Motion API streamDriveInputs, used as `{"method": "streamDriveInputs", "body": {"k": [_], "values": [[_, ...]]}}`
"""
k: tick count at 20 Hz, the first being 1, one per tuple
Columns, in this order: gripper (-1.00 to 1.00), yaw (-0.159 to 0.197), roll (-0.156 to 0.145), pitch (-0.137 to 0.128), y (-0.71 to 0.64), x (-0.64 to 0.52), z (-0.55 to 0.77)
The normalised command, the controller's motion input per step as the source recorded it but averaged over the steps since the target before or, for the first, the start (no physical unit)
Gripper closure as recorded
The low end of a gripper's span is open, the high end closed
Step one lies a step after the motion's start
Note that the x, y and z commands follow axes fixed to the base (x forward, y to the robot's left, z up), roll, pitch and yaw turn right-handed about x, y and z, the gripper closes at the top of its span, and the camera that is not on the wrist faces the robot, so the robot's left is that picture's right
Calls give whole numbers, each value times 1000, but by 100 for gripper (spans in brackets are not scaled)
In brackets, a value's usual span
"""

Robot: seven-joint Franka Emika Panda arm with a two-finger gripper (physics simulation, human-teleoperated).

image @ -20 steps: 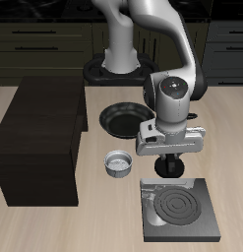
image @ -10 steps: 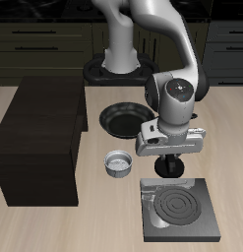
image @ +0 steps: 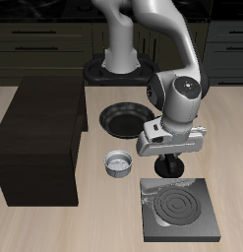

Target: Turn on the stove

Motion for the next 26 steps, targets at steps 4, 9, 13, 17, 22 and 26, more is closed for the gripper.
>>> {"method": "streamDriveInputs", "body": {"k": [4,9,13,17,22,26], "values": [[100,126,-38,-33,-190,25,152],[100,71,-23,-30,-197,62,147],[100,25,-14,4,-128,20,35],[100,52,-2,-19,-32,-4,5],[100,56,6,-11,-71,51,-9],[100,43,-17,-6,-63,29,10]]}}
